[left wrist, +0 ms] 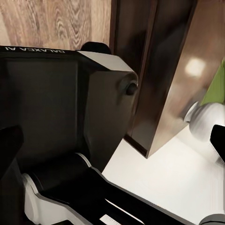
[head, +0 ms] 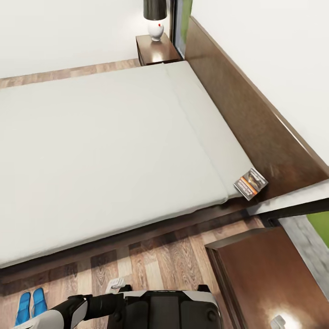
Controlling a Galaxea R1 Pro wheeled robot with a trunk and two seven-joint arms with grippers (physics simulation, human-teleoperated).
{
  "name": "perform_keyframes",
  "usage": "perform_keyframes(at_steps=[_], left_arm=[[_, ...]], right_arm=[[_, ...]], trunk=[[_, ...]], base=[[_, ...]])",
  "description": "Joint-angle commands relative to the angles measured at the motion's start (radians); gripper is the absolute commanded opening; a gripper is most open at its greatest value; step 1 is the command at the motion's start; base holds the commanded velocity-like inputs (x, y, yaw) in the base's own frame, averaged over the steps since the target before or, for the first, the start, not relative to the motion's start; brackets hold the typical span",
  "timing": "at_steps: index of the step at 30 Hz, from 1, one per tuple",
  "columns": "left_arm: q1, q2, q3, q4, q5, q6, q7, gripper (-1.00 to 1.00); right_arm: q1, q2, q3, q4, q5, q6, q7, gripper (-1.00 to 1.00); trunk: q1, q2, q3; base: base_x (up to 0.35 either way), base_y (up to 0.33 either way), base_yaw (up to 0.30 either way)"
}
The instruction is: In the bedroom, move the book from the bed onto either nightstand, and place the two sandals side by side next to the bed.
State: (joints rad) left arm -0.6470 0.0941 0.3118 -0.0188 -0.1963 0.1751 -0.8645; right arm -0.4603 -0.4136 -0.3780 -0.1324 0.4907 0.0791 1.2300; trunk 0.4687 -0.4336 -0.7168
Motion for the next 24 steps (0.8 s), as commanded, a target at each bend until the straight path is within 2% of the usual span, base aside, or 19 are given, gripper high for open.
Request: perform_keyframes(at_steps=[1,9,24], left_arm=[[0.0,0.0,0.009,-0.001,-0.008,0.009,-0.004,1.0],[0.0,0.0,0.009,-0.001,-0.008,0.009,-0.004,1.0],[0.0,0.001,0.009,-0.001,-0.008,0.009,-0.004,1.0]], right_arm=[[0.0,0.0,-0.009,-0.001,0.006,0.008,0.005,1.0],[0.0,0.0,-0.009,-0.001,0.006,0.008,0.005,1.0],[0.0,0.0,-0.009,-0.001,0.006,0.008,0.005,1.0]], trunk=[[0.0,-0.001,-0.001],[0.0,-0.001,-0.001],[0.0,-0.001,-0.001]], base=[[0.0,-0.01,0.223],[0.0,-0.002,0.087],[0.0,0.0,0.271]])
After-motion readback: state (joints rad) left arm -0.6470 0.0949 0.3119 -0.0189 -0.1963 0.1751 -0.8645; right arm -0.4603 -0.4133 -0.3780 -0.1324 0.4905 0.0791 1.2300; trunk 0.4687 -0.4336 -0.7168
